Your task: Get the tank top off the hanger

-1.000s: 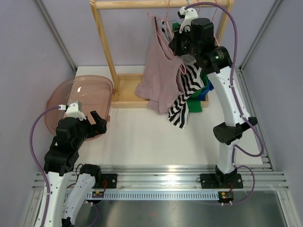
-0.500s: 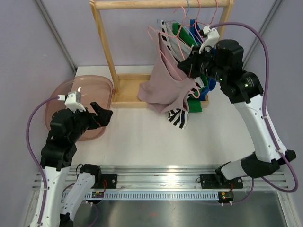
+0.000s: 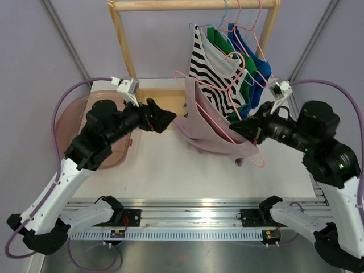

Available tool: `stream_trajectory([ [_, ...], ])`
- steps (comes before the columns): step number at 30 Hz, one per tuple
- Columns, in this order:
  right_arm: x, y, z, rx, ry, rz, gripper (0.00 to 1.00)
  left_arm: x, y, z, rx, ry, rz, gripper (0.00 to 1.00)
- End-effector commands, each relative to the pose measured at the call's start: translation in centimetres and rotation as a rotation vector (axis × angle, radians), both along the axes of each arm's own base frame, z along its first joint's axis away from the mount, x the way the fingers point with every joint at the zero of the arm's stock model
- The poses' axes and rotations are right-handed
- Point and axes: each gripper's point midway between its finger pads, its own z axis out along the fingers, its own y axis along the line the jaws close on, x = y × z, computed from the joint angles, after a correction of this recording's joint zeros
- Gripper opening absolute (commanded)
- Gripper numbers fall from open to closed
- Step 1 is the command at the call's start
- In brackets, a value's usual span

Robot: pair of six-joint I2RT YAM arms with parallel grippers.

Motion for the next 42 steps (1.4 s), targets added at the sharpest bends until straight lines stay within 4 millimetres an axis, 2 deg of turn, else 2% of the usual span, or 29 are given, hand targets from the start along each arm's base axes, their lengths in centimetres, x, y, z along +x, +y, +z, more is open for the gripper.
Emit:
stream_trajectory([
  [1, -3.7, -0.8, 3.0, 0.081, -0.053, 0.051, 0.0, -1.8, -2.0, 6.9, -0.072, -0.263, -0.032, 0.99],
  [4, -5.1, -1.5, 4.0, 0.088, -0.072, 0.062, 0.0, -2.5, -3.0, 8.2, -0.079, -0.325, -0.039, 0.99],
  [6, -5.8, -1.8, 4.3, 0.089, -0.074, 0.061, 0.0, -3.5, -4.3, 9.1, -0.08, -0.374, -0.083, 0.99],
  [9, -5.9, -1.9, 3.6, 0.085, -0.053, 0.058, 0.0, -4.2, -5.7, 9.5, -0.06, -0.42, -0.103, 0.99],
  [11, -6.0, -1.7, 3.2, 0.088, -0.045, 0.074, 0.0, -3.8, -6.1, 9.7, -0.05, -0.441, -0.068, 0.99],
  [17, -6.1, -0.9, 2.2, 0.099, -0.02, 0.111, 0.0, -1.2, -6.9, 8.6, 0.019, -0.436, 0.038, 0.99],
  [18, -6.0, -0.8, 2.0, 0.099, -0.015, 0.12, 0.0, -0.9, -7.0, 8.5, 0.029, -0.438, 0.049, 0.95],
  [19, -6.1, -0.6, 2.0, 0.1, -0.011, 0.13, 0.0, -0.2, -7.6, 7.7, 0.058, -0.423, 0.058, 0.92],
  [21, -5.9, -0.6, 1.8, 0.095, -0.01, 0.129, 0.0, 0.6, -7.7, 7.3, 0.086, -0.41, 0.087, 0.77],
  [25, -5.9, -0.6, 1.7, 0.09, -0.014, 0.13, 0.0, 1.6, -8.3, 5.8, 0.135, -0.385, 0.112, 0.61],
  [28, -5.3, -0.9, 1.3, 0.075, -0.022, 0.097, 0.0, 2.1, -8.0, 4.9, 0.163, -0.367, 0.143, 0.45],
  [31, -4.4, -1.1, 0.6, 0.055, -0.014, 0.057, 0.0, 2.1, -7.5, 4.7, 0.162, -0.37, 0.155, 0.42],
  [34, -4.4, -0.9, 0.5, 0.055, -0.016, 0.067, 0.0, 2.1, -7.0, 4.6, 0.175, -0.372, 0.169, 0.14],
  [35, -4.3, -0.9, 0.5, 0.055, -0.018, 0.066, 0.0, 2.4, -6.5, 4.6, 0.186, -0.365, 0.204, 0.0],
  [37, -4.0, -1.0, 0.2, 0.043, -0.029, 0.06, 0.0, 3.1, -5.5, 4.4, 0.204, -0.345, 0.266, 0.0],
  [39, -3.5, -1.0, -0.9, 0.012, -0.031, 0.055, 0.0, 4.0, -3.5, 4.1, 0.224, -0.315, 0.369, 0.0],
  [40, -3.4, -1.0, -1.2, 0.004, -0.039, 0.057, 0.0, 5.0, -1.8, 3.3, 0.227, -0.257, 0.439, 0.0],
  [41, -3.0, -0.8, -2.4, -0.015, -0.026, 0.061, 0.0, 5.6, -0.7, 3.2, 0.216, -0.227, 0.473, 0.0],
  [42, -2.7, -0.6, -2.5, -0.018, -0.059, 0.069, 0.0, 6.2, 0.5, 2.8, 0.208, -0.192, 0.512, 0.0],
])
